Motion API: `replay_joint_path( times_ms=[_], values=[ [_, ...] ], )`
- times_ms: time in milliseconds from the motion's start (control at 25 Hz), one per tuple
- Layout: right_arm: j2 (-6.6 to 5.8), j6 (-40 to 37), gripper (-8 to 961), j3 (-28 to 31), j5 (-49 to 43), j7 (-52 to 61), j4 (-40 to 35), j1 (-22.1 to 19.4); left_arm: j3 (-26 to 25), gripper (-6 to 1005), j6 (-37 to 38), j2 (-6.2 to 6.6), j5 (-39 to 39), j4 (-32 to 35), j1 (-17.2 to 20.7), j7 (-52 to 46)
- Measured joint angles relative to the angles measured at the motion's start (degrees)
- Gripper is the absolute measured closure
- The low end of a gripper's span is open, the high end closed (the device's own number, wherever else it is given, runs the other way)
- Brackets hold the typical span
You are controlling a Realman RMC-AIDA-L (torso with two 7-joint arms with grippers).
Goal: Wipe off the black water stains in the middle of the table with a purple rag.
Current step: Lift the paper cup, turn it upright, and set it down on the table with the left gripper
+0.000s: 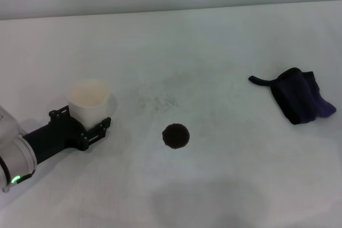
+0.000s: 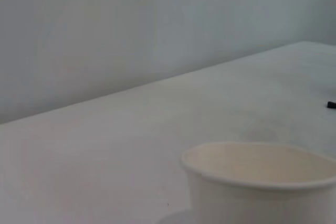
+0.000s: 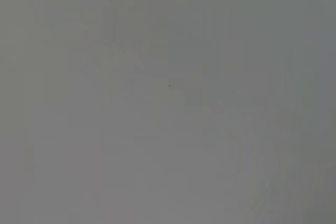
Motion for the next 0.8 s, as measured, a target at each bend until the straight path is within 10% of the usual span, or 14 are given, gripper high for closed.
replay_joint_path(
  times_ms=[800],
  values=[
    [-0.25, -0.2, 442, 0.0, 0.0, -0.3, 0.5, 0.4, 0.0, 323, -1.0, -0.13, -5.4, -0.4, 1.8, 9.6]
  ],
)
